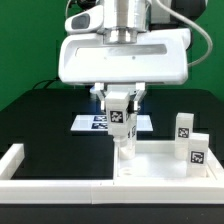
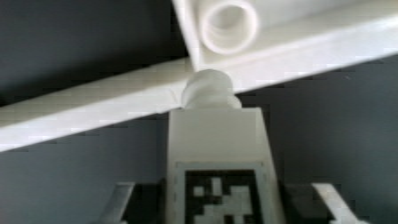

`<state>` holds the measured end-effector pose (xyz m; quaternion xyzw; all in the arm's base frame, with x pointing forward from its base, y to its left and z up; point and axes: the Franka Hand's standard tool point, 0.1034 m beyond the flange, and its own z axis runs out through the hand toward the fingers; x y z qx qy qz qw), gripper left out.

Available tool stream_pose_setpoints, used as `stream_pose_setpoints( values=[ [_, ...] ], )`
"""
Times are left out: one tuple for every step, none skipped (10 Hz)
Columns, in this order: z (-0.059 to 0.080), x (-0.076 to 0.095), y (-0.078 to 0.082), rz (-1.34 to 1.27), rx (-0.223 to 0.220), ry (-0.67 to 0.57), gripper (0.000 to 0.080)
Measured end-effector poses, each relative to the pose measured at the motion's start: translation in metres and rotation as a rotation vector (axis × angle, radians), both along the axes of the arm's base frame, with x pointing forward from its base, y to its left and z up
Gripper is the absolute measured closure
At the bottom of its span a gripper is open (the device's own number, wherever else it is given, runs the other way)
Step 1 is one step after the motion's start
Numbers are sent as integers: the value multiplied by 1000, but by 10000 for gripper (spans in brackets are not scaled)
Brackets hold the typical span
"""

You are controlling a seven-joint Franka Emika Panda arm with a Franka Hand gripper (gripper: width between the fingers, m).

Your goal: Assemble square table

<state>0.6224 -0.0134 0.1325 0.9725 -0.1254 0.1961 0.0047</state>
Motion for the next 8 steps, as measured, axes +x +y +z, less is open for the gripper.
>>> stream_pose_setpoints(
  values=[
    [-1,0,0,-2,1,1,511],
    [-1,0,0,-1,1,1,511],
    [-1,0,0,-1,1,1,511],
    [-2,-1,1,0,0,2,511],
    [-6,-1,5,-5,-18,-49,511],
    [-17,-3,18,-13,-18,-61,511],
    [-23,2,25,-13,-21,-72,511],
    [-28,5,26,-10,-32,-85,511]
  ],
)
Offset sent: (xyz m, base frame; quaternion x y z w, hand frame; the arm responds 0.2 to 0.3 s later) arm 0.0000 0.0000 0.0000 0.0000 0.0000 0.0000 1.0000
